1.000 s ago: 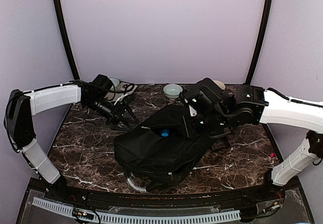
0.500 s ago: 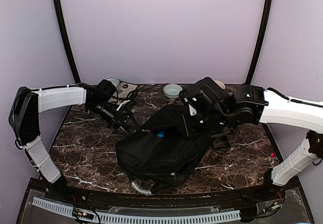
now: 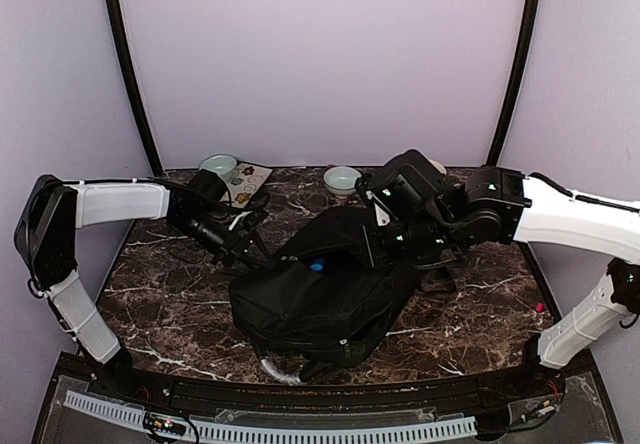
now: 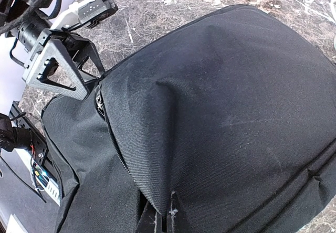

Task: Pack the student bag
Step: Pass from the right arm to the left

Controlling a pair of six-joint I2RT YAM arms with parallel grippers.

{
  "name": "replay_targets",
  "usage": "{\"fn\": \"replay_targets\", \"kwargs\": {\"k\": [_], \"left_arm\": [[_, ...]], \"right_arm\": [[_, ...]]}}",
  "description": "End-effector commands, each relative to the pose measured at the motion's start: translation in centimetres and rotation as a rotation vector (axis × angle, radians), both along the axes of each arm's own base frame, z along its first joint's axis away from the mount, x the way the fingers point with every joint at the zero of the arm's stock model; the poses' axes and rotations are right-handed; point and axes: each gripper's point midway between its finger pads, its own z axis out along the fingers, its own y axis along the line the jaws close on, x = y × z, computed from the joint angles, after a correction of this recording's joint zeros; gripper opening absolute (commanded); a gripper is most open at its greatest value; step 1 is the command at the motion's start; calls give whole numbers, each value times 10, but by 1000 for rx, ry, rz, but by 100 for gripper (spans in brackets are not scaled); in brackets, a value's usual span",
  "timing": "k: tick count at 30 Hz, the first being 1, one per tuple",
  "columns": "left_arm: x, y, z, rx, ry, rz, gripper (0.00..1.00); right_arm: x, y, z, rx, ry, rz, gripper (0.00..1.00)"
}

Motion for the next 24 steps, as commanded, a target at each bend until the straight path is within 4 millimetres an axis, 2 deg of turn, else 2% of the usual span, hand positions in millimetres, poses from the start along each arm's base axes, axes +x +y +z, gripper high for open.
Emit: {"fn": "replay_targets", "kwargs": {"k": [1,8,10,13,18,21,22,24], "left_arm": [[-7,-11,33,-161,-25,-30,98],[-22,-17,70,-311,-23,-106,98],[-23,-19,72,-315,-30,-112,93],[-22,-24,76,-327,-35,-116,71],[-15,-28,95,-341,-101,-101,27],[-10,-29,104,-337,-129,-81,13],[-9,-29,108,-340,-133,-77,11],[-7,-30,116,-341,-139,-65,5]], "right_arm": [[14,20,65,250,-118,-14,0],[16,21,61,244,-117,-18,0],[17,22,61,247,-119,-20,0],[16,23,61,251,-117,-19,0],[14,22,56,249,-100,-17,0],[11,19,44,220,-78,-13,0],[9,17,39,202,-71,-4,1],[4,13,25,140,-57,30,16]]}}
